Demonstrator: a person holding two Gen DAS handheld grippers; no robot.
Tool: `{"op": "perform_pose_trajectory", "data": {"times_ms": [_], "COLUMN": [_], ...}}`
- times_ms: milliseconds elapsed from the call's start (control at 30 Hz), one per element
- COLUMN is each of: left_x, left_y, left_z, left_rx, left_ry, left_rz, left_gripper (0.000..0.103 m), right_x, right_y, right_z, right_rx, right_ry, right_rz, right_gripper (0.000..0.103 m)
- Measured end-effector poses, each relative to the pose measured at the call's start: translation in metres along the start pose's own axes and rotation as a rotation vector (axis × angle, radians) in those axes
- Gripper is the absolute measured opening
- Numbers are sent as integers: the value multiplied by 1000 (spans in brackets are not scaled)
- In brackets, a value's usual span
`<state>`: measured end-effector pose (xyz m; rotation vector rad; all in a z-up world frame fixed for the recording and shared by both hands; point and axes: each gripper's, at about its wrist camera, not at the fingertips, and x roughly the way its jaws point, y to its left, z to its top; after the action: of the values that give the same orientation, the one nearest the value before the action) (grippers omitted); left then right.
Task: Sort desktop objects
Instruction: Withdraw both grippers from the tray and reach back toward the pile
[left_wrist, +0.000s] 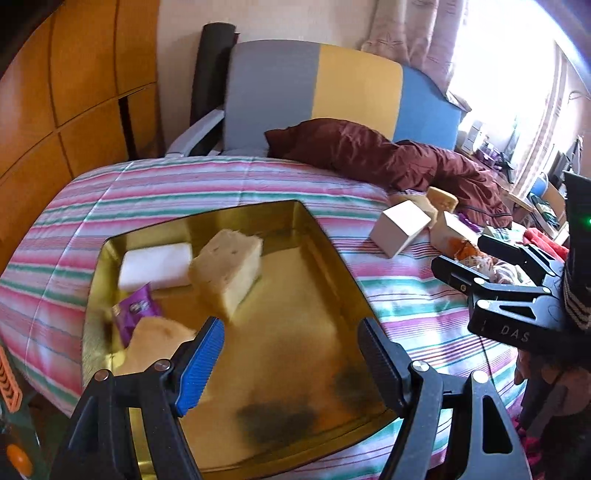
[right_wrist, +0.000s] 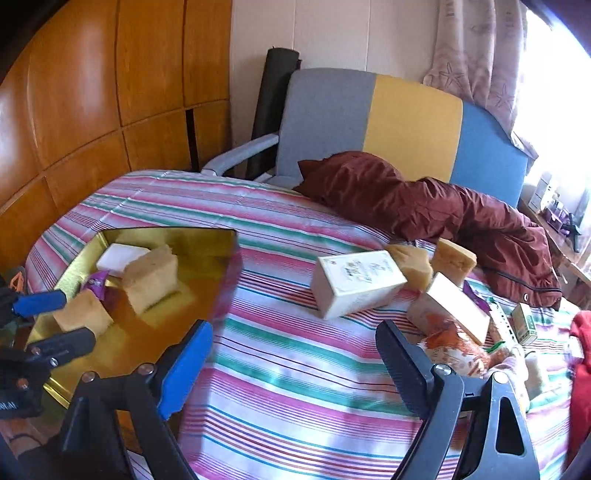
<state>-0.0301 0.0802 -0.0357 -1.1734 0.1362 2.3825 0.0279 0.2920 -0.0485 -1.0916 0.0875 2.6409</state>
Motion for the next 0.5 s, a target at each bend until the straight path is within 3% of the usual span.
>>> {"op": "perform_pose_trajectory", "data": {"times_ms": [300, 500], "left_x": [14, 26], "left_y": [-35, -53], "left_z": [14, 17], "left_rx": [65, 97], "left_ry": [11, 37], "left_rz": [-53, -79], "left_gripper": [76, 76], "right_x": [4, 17], "right_y": [-101, -166], "right_z": [10, -3], "right_rx": [99, 189], "right_ry": [86, 129], "right_rz": [61, 99], "right_gripper": [90, 89]}}
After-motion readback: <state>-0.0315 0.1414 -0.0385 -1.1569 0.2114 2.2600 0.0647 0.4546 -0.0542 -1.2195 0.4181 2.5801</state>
